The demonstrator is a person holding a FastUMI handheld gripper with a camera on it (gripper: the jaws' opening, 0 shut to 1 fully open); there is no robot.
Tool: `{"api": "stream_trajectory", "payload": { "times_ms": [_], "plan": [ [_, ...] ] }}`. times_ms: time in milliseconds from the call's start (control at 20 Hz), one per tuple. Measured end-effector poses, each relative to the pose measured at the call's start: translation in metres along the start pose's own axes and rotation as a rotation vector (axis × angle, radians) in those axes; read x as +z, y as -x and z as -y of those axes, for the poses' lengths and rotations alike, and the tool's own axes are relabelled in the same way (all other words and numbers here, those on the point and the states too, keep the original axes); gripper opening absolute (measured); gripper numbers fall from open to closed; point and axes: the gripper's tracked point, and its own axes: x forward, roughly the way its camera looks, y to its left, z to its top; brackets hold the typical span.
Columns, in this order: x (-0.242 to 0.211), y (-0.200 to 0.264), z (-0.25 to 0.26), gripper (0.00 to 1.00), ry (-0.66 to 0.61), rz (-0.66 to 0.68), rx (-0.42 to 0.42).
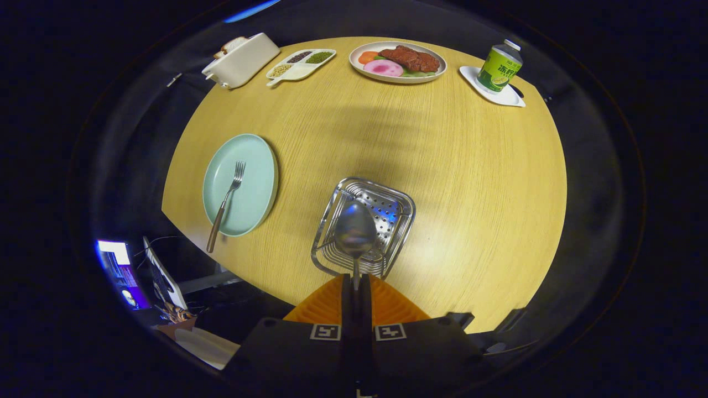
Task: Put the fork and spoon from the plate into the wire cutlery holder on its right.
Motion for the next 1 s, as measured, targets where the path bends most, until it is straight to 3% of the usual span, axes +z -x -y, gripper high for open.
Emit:
{"api": "stream_trajectory", "payload": {
  "times_ms": [200, 350, 400, 550, 700, 750, 1000],
  "plan": [
    [0.011, 0.0, 0.001, 0.08, -0.025, 0.016, -0.001],
    [0.013, 0.002, 0.002, 0.16, -0.038, 0.036, -0.004],
    [0.014, 0.005, 0.002, 0.28, -0.038, 0.044, -0.005],
    [0.022, 0.021, 0.0, 0.46, -0.018, 0.116, -0.013],
    [0.035, 0.045, -0.007, 0.96, 0.031, 0.235, -0.054],
    [0.04, 0.055, -0.013, 1.0, 0.032, 0.282, -0.06],
    [0.061, 0.098, -0.068, 1.0, 0.018, 0.493, -0.031]
  ]
}}
